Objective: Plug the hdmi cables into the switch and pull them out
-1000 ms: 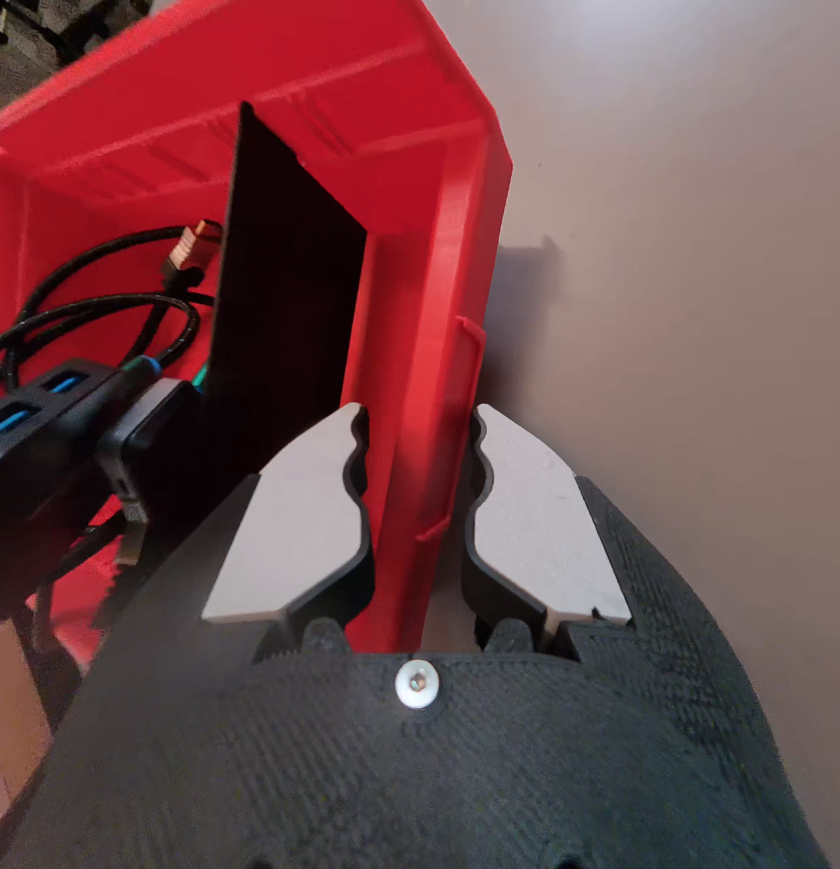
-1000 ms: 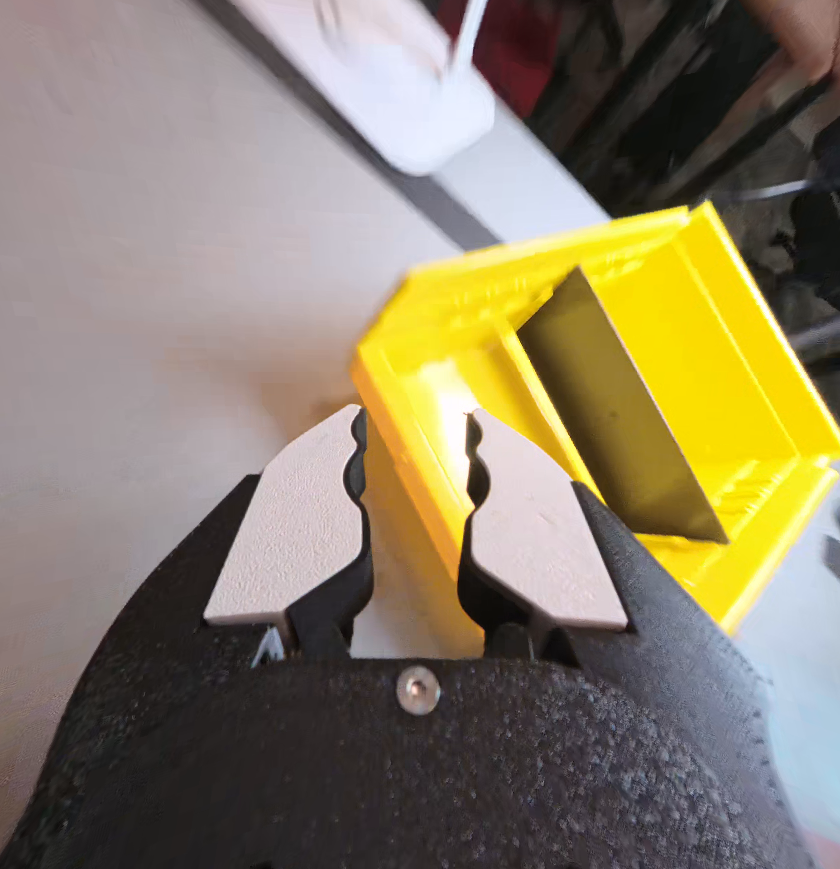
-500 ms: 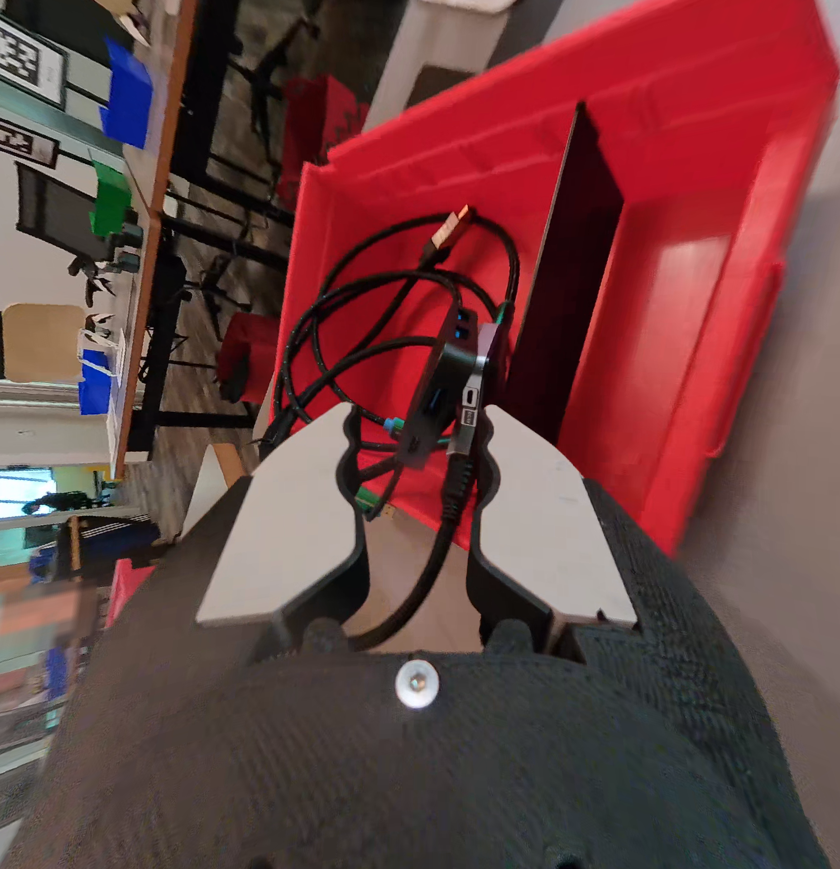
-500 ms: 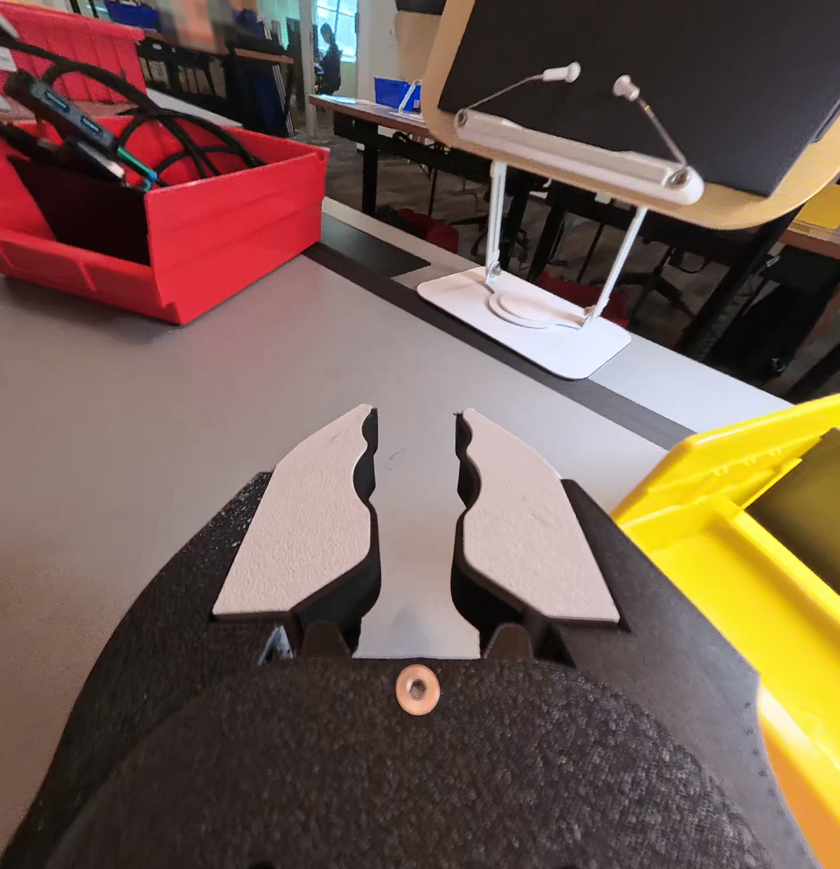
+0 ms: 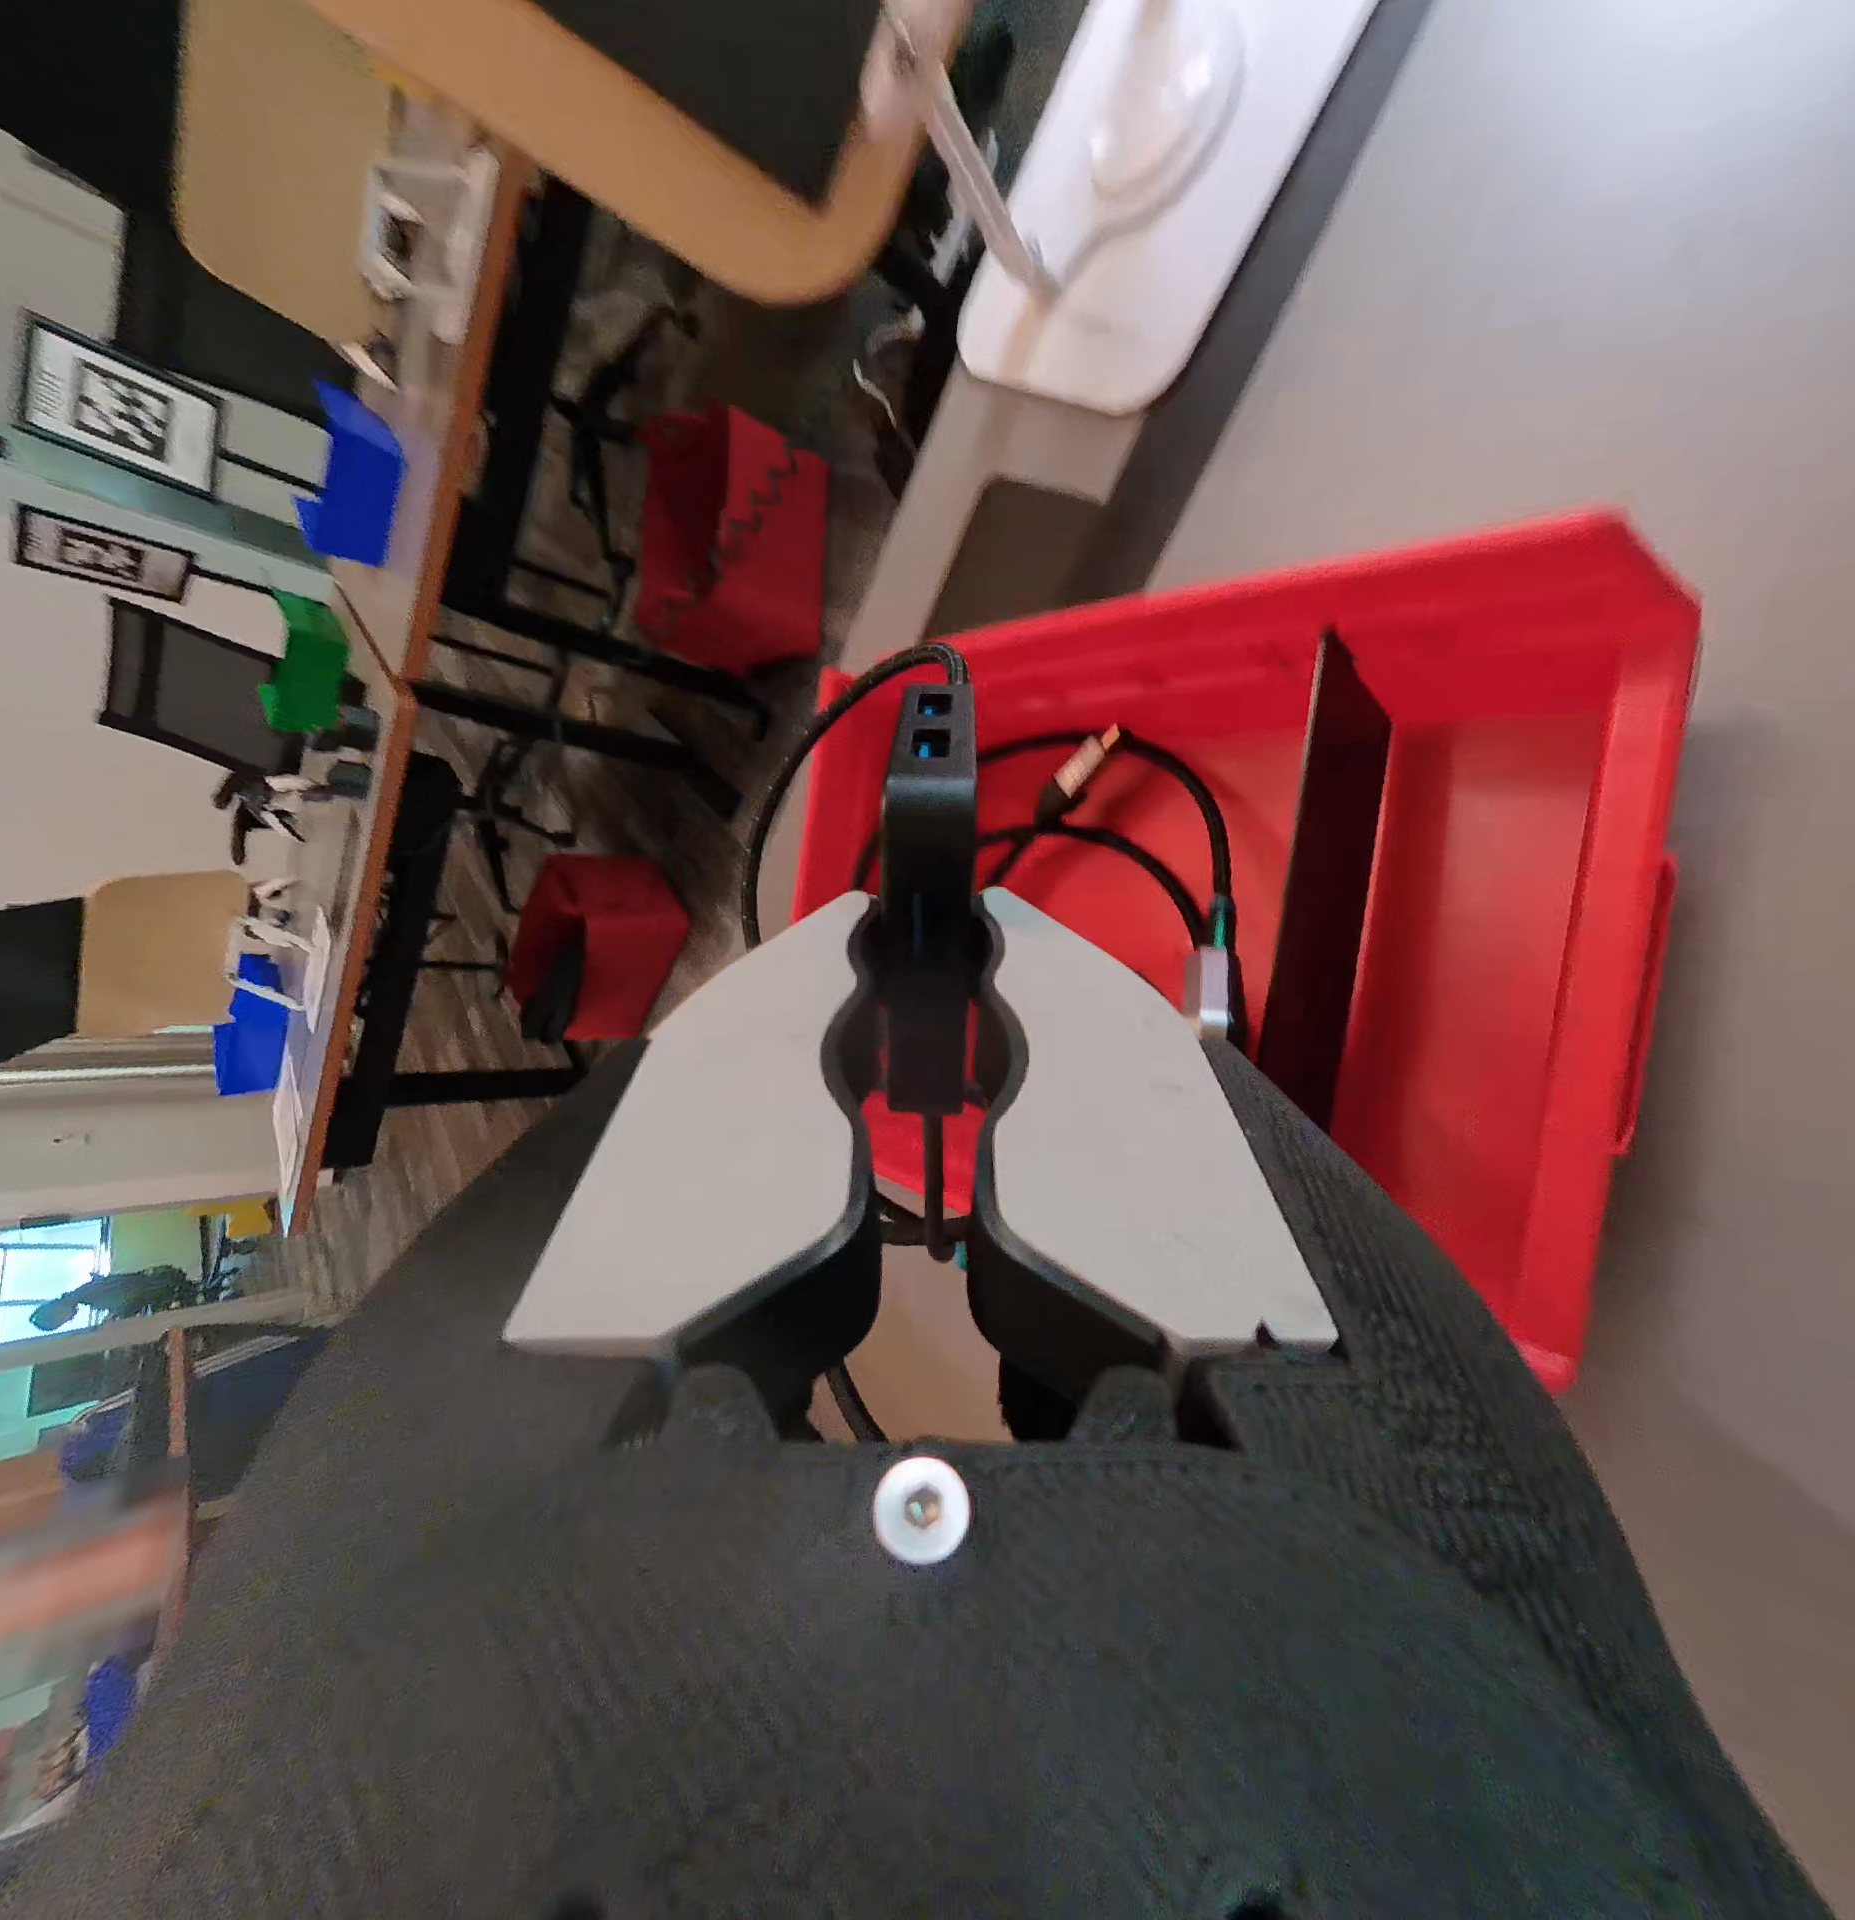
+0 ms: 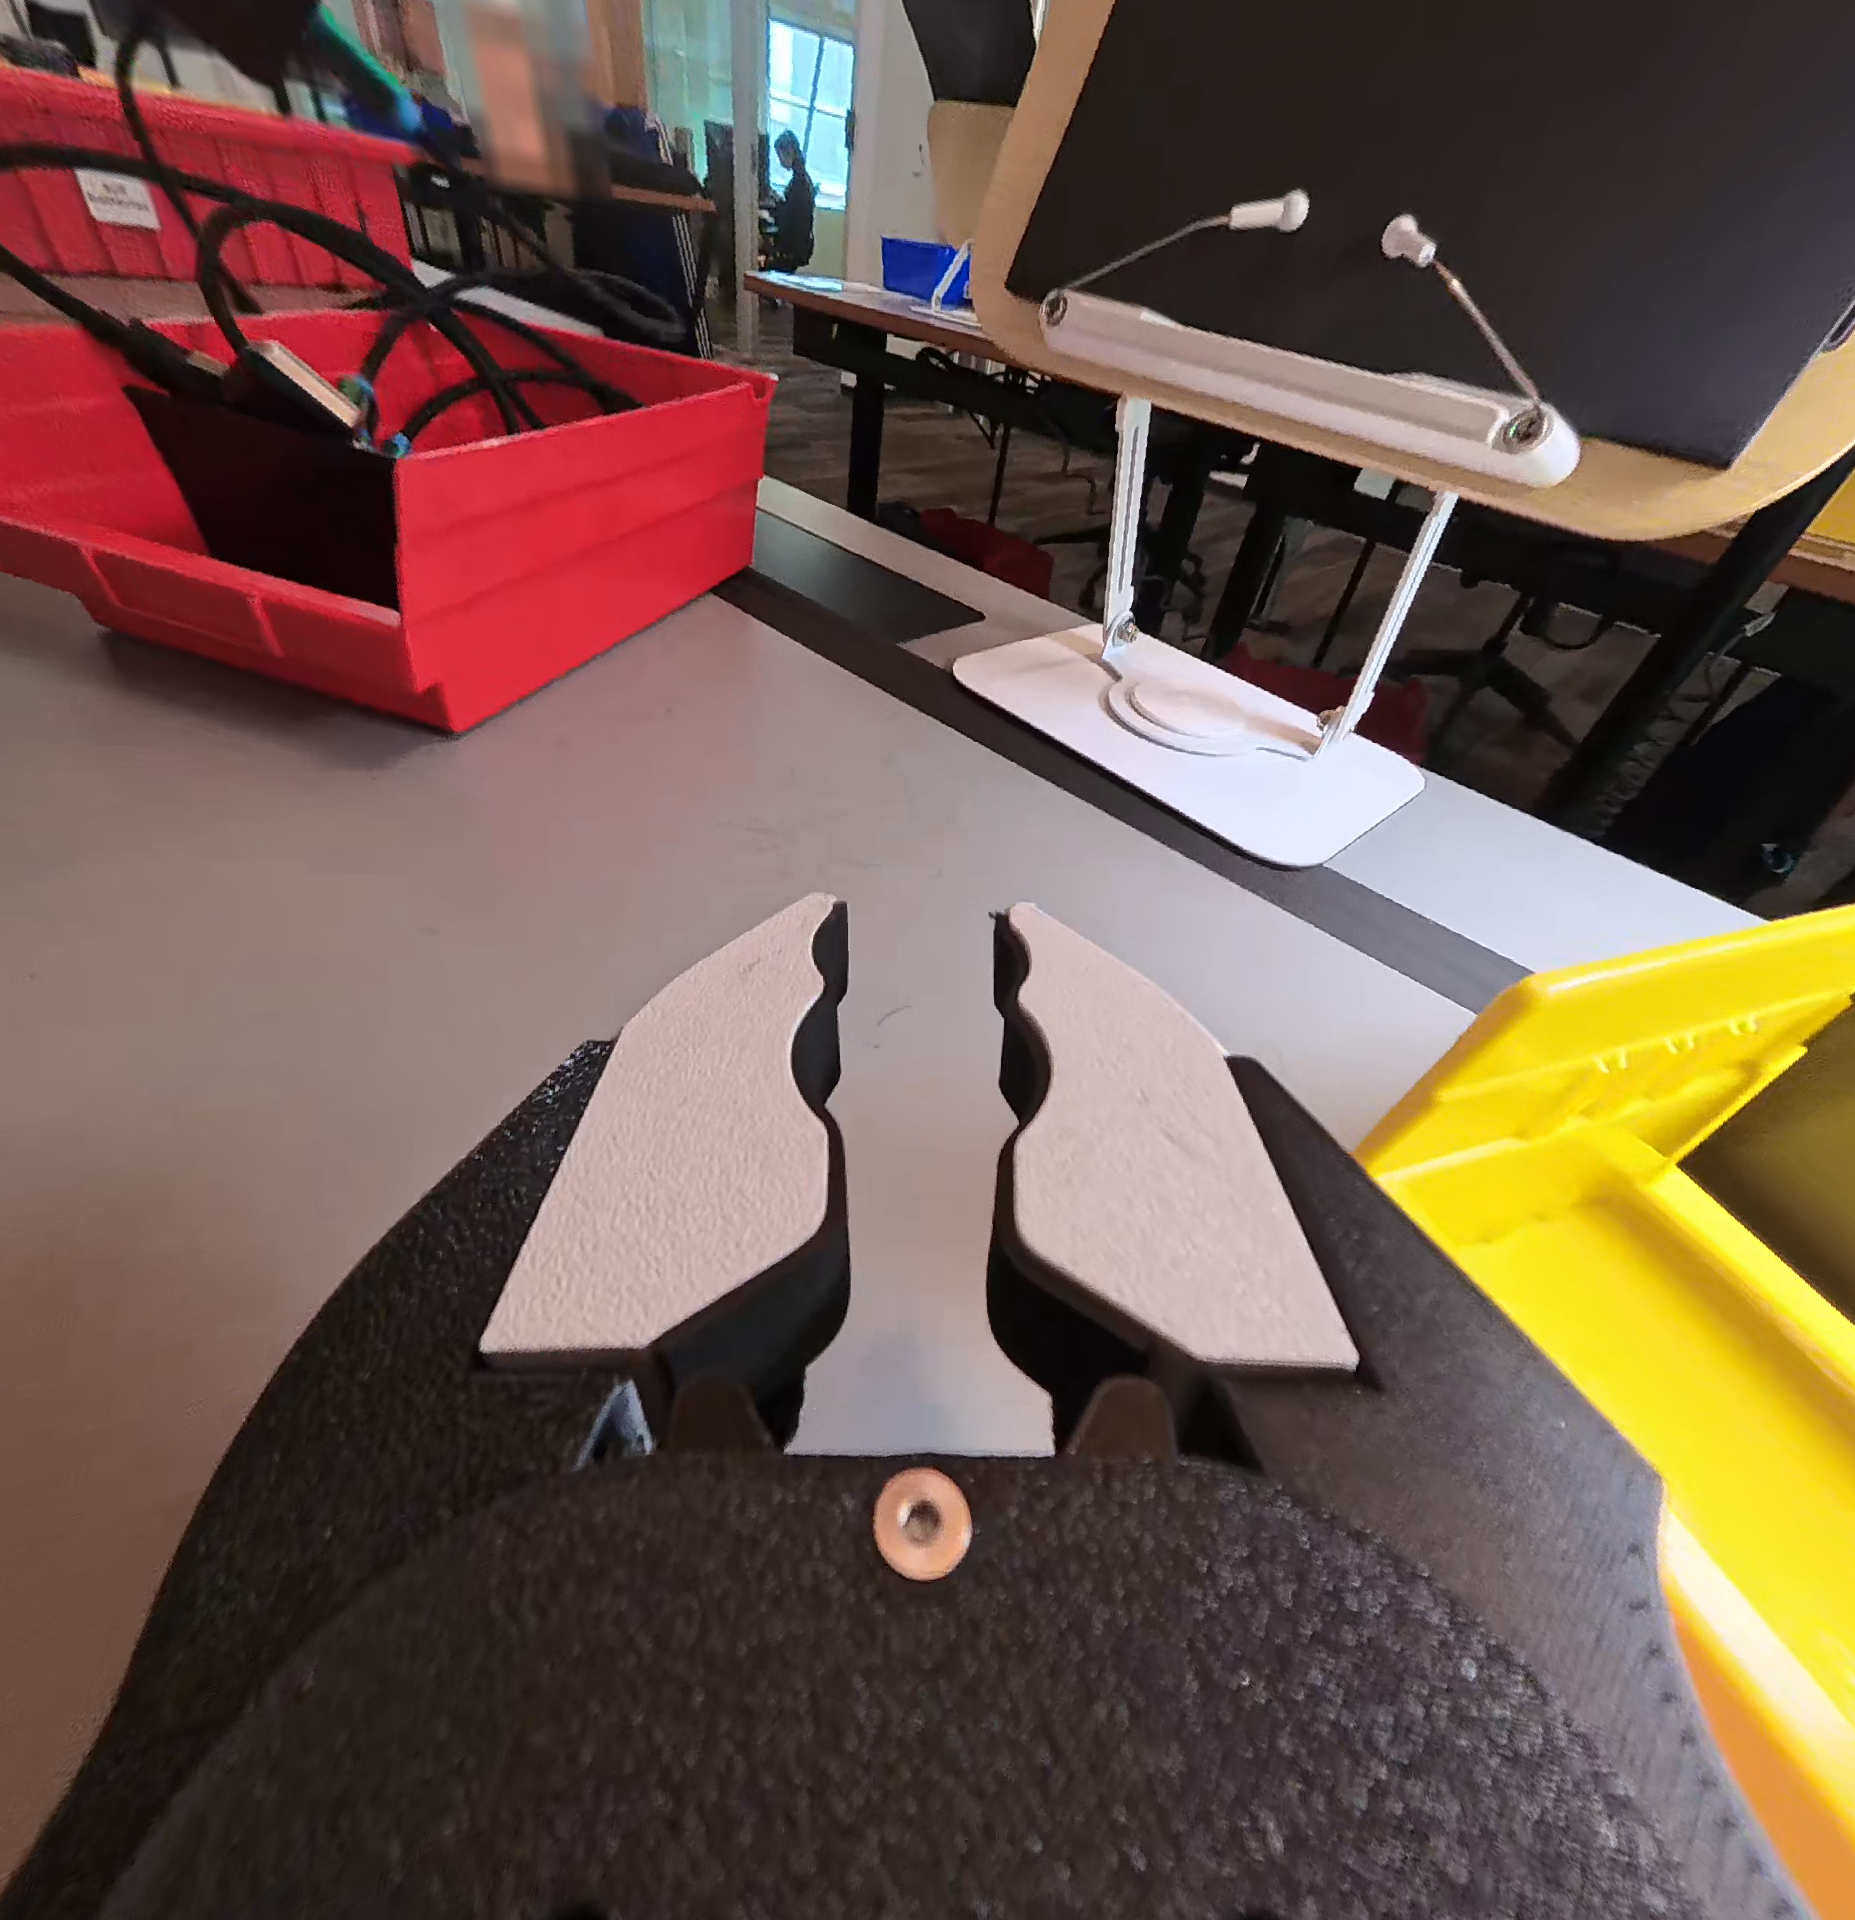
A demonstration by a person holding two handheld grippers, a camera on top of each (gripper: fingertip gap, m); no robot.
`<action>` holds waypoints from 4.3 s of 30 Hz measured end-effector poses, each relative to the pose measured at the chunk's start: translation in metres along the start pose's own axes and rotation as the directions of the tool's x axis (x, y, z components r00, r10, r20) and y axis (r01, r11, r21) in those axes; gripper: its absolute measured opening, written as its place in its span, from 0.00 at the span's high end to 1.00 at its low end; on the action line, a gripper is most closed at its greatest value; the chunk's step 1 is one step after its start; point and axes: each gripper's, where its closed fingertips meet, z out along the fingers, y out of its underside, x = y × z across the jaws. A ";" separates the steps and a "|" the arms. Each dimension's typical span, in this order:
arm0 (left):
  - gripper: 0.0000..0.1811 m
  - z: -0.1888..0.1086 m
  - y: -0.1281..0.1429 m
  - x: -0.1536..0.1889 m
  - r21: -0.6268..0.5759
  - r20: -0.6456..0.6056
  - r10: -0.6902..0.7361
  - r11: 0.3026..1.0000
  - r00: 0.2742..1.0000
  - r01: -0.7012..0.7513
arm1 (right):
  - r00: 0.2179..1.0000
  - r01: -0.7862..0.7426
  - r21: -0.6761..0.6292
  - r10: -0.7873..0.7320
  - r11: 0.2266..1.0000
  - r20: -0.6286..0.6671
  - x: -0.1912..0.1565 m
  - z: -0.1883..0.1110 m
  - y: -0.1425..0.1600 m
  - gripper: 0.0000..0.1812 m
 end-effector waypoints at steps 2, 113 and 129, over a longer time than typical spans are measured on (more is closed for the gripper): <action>0.91 -0.018 -0.019 -0.015 0.070 0.039 -0.029 0.997 0.999 0.026 | 1.000 -0.004 0.015 0.004 1.000 0.008 -0.002 -0.001 -0.006 0.85; 0.92 -0.086 -0.231 0.084 0.591 -0.744 -0.235 0.206 0.626 0.780 | 0.987 -0.092 -0.842 -0.064 0.532 -0.149 0.146 -0.028 0.084 0.94; 0.92 -0.064 -0.233 0.097 0.558 -0.742 -0.257 0.275 0.619 0.783 | 0.976 -0.151 -0.621 0.014 0.769 -0.219 0.149 -0.046 0.008 0.84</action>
